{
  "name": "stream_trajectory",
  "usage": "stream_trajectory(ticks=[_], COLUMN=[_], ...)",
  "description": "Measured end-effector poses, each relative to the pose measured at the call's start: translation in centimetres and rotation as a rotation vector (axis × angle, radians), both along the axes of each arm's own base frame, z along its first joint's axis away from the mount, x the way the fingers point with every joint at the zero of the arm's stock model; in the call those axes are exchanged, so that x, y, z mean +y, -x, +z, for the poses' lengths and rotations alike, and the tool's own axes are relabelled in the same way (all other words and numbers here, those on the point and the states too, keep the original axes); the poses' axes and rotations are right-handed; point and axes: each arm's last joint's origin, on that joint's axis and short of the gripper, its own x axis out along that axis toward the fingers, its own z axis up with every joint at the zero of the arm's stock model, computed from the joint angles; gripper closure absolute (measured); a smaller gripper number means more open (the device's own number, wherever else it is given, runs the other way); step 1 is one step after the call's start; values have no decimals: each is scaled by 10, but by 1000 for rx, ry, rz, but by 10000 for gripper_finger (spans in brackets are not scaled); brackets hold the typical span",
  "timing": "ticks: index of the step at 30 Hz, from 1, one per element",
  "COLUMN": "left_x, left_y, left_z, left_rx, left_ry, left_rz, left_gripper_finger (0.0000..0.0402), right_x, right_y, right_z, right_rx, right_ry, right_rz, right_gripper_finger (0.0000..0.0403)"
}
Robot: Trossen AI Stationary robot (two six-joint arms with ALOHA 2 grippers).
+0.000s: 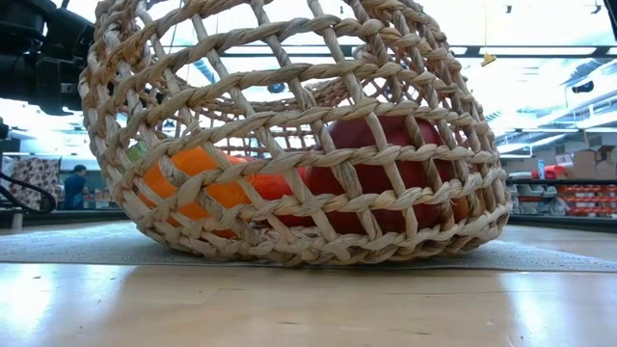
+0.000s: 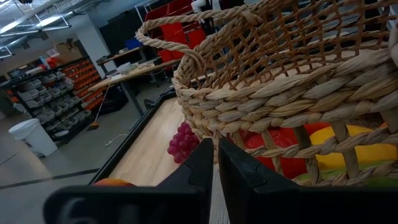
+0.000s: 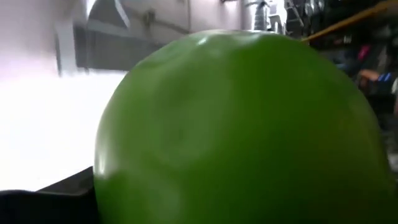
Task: Build produce basket
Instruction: Put the green apple into the brown basket
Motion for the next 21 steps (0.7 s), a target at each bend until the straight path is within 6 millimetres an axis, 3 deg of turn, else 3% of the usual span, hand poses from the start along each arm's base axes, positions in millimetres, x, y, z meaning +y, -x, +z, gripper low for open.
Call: stream_trajectory(ticks=[6, 11, 17, 21], left_x=[0, 0, 0, 0], left_y=[0, 0, 0, 0], left_z=[0, 0, 0, 0], left_rx=[0, 0, 0, 0], left_ry=[0, 0, 0, 0], left_rz=[0, 0, 0, 0], left_gripper_finger=[370, 366, 371, 374], right_x=[-3, -10, -17, -17], right_y=[1, 1, 0, -1], right_z=[0, -1, -1, -3], right_rx=[-73, -102, -82, 21], right_ry=[-295, -382, -322, -115], right_rz=[99, 92, 22, -120], right_gripper_finger=[36, 36, 36, 36])
